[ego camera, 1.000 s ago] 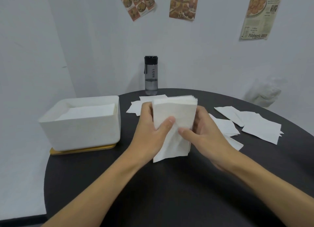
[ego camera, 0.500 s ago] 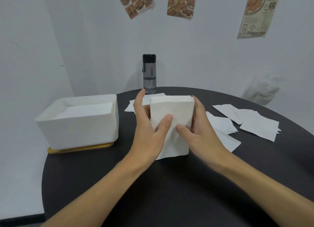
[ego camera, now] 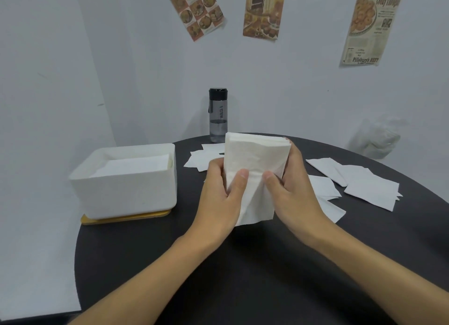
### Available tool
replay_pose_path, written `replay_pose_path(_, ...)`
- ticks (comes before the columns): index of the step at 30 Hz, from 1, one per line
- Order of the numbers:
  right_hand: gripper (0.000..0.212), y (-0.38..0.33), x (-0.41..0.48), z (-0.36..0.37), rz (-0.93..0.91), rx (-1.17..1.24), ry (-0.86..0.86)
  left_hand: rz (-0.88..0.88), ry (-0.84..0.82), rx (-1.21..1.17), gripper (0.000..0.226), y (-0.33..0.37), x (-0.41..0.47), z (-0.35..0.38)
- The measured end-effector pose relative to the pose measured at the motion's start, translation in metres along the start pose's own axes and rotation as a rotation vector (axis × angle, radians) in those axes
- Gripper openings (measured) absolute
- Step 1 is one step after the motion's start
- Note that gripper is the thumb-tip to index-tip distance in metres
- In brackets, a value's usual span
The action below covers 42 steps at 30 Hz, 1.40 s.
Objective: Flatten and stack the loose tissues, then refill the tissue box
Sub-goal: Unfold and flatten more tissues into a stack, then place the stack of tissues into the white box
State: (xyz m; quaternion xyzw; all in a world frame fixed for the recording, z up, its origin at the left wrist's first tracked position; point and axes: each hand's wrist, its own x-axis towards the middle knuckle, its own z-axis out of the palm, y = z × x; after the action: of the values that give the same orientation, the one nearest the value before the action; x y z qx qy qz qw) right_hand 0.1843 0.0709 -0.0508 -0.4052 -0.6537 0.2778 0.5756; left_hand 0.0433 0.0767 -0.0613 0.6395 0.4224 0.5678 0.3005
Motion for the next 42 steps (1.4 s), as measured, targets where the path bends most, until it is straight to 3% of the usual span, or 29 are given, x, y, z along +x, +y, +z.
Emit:
replay_pose_path(4,0.078,-0.026,0.014,-0.009,0.054,0.040,-0.045,0.118,-0.012,0.155,0.011,0.021,0.014,-0.039)
replay_pose_path(6,0.083,-0.049,0.028,-0.016,0.053,-0.009,-0.149,0.164,-0.111,0.187,0.010,0.032,0.027,-0.068)
replay_pose_path(10,0.077,-0.084,0.051,-0.003,0.061,-0.072,-0.355,0.197,-0.391,0.318,0.013,0.056,0.045,-0.115)
replay_pose_path(14,0.068,-0.095,0.066,0.030,-0.014,-0.138,-0.359,0.137,-0.453,0.409,0.016,0.075,0.060,-0.153)
replay_pose_path(17,0.067,-0.095,0.080,0.050,0.061,-0.036,-0.241,0.006,-0.354,0.433,0.029,0.077,0.073,-0.195)
replay_pose_path(21,0.084,-0.085,0.101,0.083,0.214,0.011,-0.290,-0.198,-0.084,0.108,0.047,0.062,0.084,-0.230)
replay_pose_path(28,0.080,-0.063,0.123,0.143,0.265,-0.151,-0.281,-0.250,0.202,0.281,0.048,0.016,0.100,-0.248)
replay_pose_path(34,0.082,-0.043,0.125,0.165,0.132,-0.373,-0.263,-0.123,0.175,0.665,0.039,-0.007,0.095,-0.249)
replay_pose_path(42,0.087,-0.034,0.129,0.175,0.012,-0.624,-0.336,-0.175,-0.004,0.948,0.042,-0.005,0.094,-0.242)
